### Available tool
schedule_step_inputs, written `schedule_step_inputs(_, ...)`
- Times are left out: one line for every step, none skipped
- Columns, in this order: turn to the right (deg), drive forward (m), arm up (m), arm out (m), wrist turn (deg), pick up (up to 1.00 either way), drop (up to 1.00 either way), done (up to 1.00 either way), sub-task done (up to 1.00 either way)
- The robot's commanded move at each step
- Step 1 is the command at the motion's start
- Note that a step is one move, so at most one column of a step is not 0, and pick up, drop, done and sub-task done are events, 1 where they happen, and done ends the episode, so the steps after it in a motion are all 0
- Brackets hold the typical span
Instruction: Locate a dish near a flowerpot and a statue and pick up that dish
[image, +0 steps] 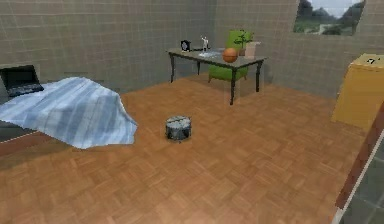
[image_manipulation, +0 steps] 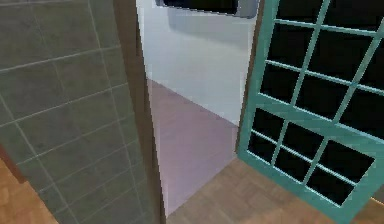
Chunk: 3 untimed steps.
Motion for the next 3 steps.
schedule_step_inputs(0.0, 0.80, 0.00, 0.00, 0.0, 0.00, 0.00, 0.00, 0.00)
schedule_step_inputs(27.0, 0.00, 0.00, 0.00, 0.0, 0.00, 0.00, 0.00, 0.00)
schedule_step_inputs(0.0, 1.00, 0.00, 0.00, 0.0, 0.00, 0.00, 0.00, 0.00)
